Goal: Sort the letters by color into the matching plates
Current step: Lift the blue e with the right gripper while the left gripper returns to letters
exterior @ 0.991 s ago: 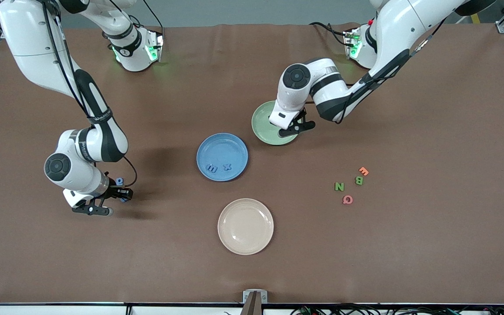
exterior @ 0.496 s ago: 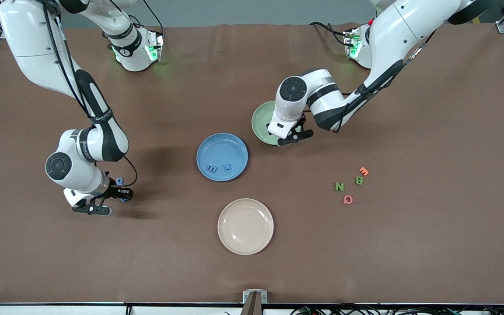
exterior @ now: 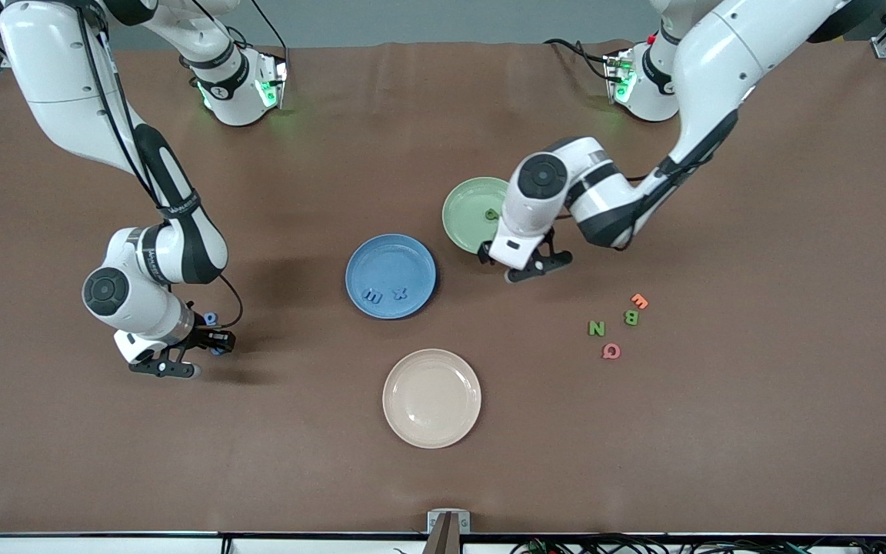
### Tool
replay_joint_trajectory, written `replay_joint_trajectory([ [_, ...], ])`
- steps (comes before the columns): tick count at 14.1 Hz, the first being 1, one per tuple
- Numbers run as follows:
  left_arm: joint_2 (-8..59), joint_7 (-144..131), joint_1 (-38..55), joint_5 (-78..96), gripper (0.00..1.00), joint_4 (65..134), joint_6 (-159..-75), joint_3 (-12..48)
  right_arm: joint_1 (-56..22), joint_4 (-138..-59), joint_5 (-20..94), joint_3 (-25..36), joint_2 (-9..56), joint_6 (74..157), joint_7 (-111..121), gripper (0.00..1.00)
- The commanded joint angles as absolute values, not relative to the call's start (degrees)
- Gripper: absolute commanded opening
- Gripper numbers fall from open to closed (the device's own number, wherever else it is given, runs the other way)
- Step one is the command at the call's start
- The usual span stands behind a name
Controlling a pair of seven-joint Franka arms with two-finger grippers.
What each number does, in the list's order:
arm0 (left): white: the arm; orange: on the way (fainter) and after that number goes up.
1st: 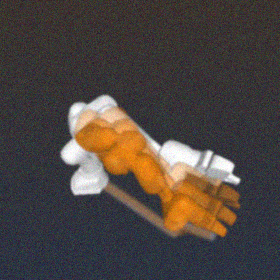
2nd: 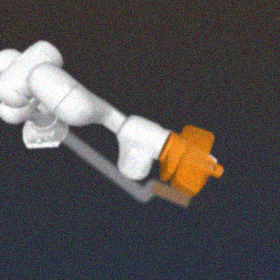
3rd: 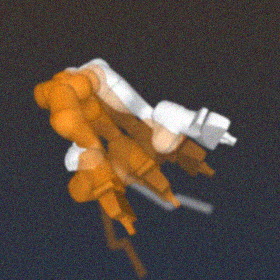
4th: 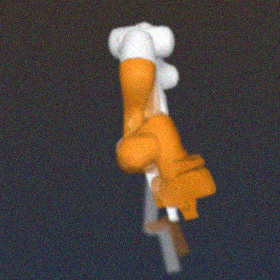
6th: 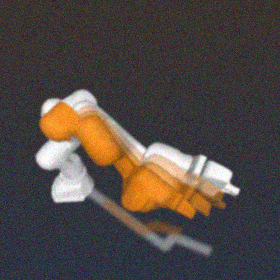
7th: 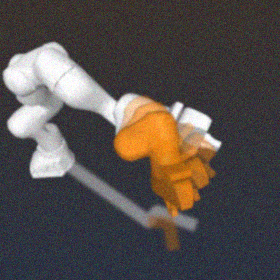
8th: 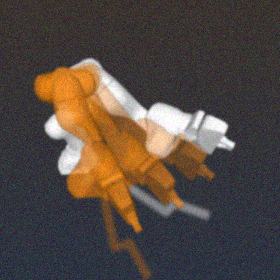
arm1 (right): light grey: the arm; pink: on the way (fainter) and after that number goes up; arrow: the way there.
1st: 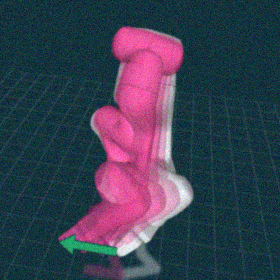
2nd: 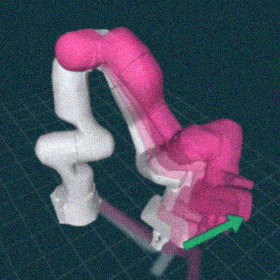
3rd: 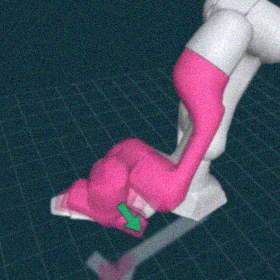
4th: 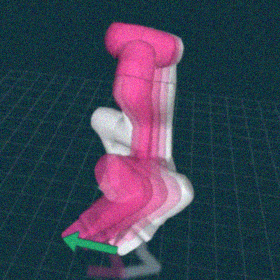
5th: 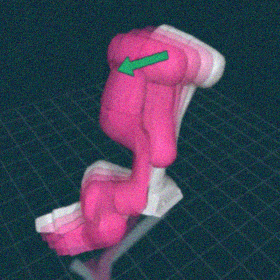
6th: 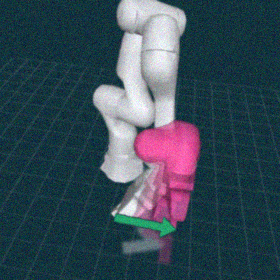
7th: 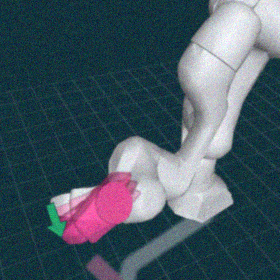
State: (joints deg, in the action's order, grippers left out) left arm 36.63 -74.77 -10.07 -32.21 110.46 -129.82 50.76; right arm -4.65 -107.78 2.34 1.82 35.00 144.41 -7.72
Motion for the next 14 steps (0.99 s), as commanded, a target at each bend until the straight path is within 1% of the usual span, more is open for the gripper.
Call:
replay_joint_trajectory([
  [1, 35.16, -67.18, -13.70, -32.61, 1.00, 109.95, -129.20, 50.98, -3.87, -108.46, 1.85, 1.14, 34.98, 145.46, -7.29, 0.59],
  [2, 35.24, -63.23, -15.28, -32.61, 0.99, 109.78, -129.20, 50.98, -3.87, -108.46, 1.85, 1.14, 35.15, 145.55, -7.29, 0.59],
  [6, 35.68, -46.80, -20.12, -32.69, 0.90, 109.34, -129.29, 50.89, -3.78, -108.46, 1.85, 1.14, 35.77, 146.42, -7.29, 0.59],
  [7, 35.77, -43.89, -20.30, -32.70, 0.86, 109.34, -129.29, 50.54, -3.78, -108.46, 1.85, 1.14, 35.86, 146.43, -7.29, 0.59],
  [8, 35.77, -42.38, -20.22, -33.83, 0.83, 109.25, -129.37, 48.88, -3.78, -108.46, 1.85, 1.14, 35.95, 146.43, -7.29, 0.59],
  [9, 35.95, -41.67, -20.13, -35.40, 0.83, 108.73, -129.37, 48.08, -3.78, -108.46, 1.85, 1.14, 36.03, 146.43, -7.29, 0.59],
  [11, 37.17, -40.96, -19.78, -38.04, 0.77, 107.76, -129.37, 47.03, -3.78, -108.46, 1.85, 1.14, 36.04, 146.43, -7.38, 0.58],
  [13, 37.70, -41.13, -19.07, -39.02, 0.70, 107.32, -129.37, 45.36, -3.78, -108.46, 1.85, 1.14, 36.04, 146.43, -7.38, 0.50],
  [14, 37.88, -41.13, -19.07, -39.02, 0.68, 107.14, -129.37, 45.09, -3.78, -108.46, 1.85, 1.14, 36.04, 146.43, -7.38, 0.42],
])
